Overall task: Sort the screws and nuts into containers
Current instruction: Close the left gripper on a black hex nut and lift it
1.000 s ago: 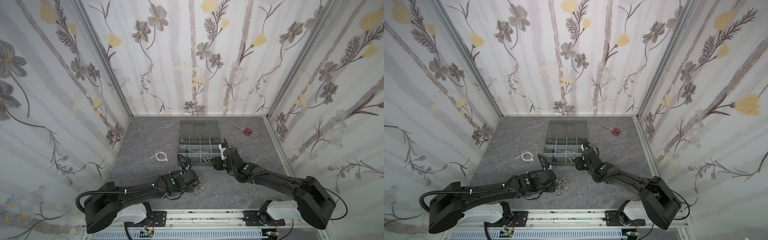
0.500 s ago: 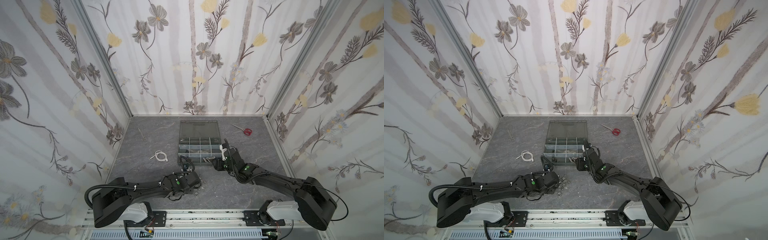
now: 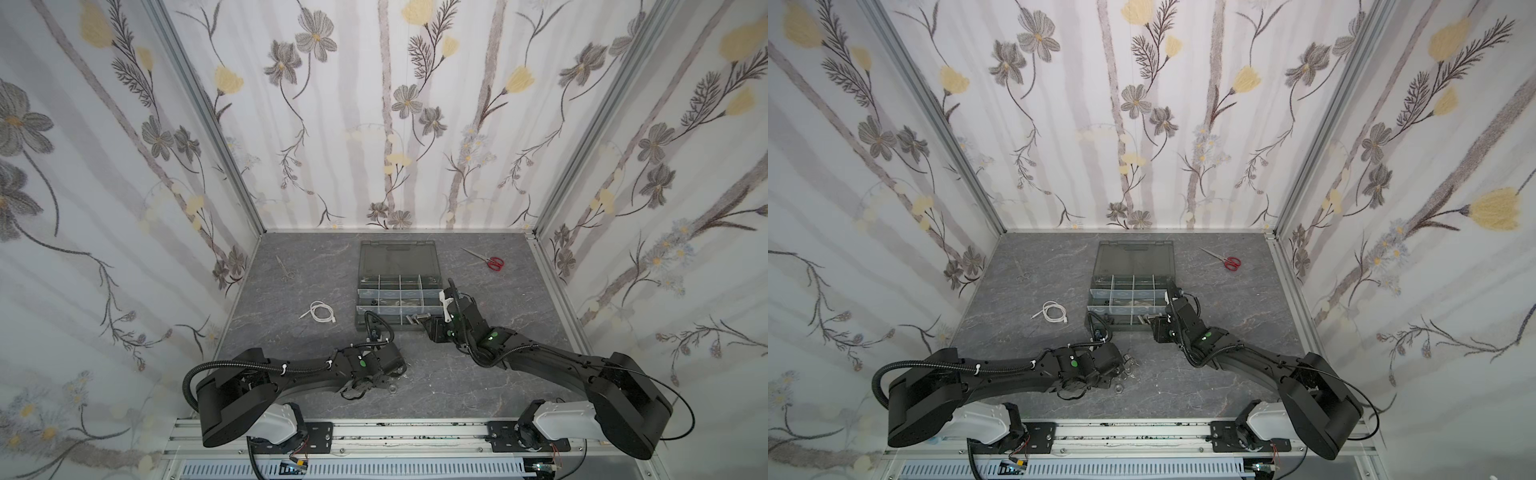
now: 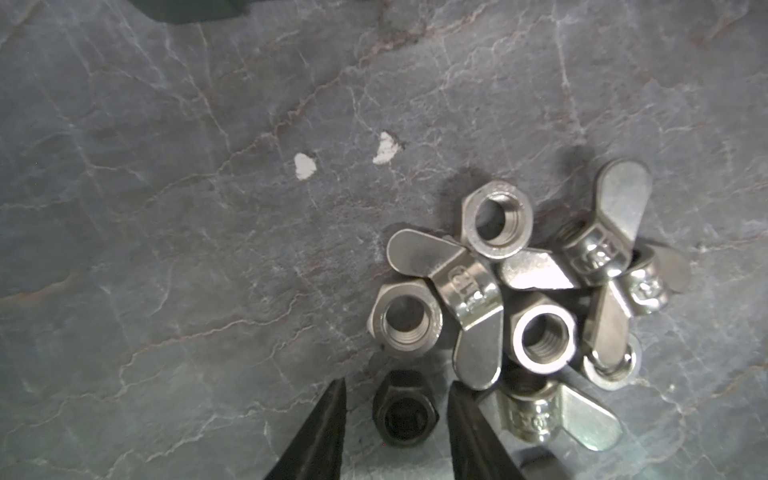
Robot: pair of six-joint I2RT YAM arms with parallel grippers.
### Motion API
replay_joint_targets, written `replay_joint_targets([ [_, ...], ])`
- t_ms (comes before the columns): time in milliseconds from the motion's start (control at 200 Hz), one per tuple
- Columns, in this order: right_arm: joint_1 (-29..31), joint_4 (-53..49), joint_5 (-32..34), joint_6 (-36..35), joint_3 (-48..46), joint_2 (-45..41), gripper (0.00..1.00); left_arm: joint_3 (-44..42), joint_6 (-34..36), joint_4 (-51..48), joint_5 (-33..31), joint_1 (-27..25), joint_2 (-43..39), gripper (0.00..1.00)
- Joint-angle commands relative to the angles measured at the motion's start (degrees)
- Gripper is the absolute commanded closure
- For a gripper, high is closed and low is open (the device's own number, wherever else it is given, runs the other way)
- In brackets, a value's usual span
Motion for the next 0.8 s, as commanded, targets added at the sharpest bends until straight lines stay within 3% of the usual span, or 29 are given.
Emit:
replay_joint_targets([
  [0, 0.0, 2.3, 0.2, 0.9, -0.1, 0.5, 0.48, 0.0, 0.2, -0.3, -1.7, -0.1, 0.1, 0.61],
  [265, 0.0, 2.4, -0.5, 1.4, 0.0, 1.2, 0.48, -0.1, 0.6, 0.1, -2.2, 0.0, 0.5, 0.77],
  [515, 0.0, 2.0, -0.3, 1.6, -0.3, 0.5, 0.48, -0.5, 1.3, 0.1, -2.4, 0.0, -1.9, 0.78],
  [684, 0.0, 1.1, 0.2, 1.4, 0.0, -0.1, 0.48, -0.7, 2.2, -0.1, -4.5, 1.7, -8.5, 0.78],
  [794, -0.1, 0.0, 0.7, 1.1, 0.8, -0.2, 0.48, 0.7, 4.8, 0.0, -7.4, 5.4, -14.7, 0.78],
])
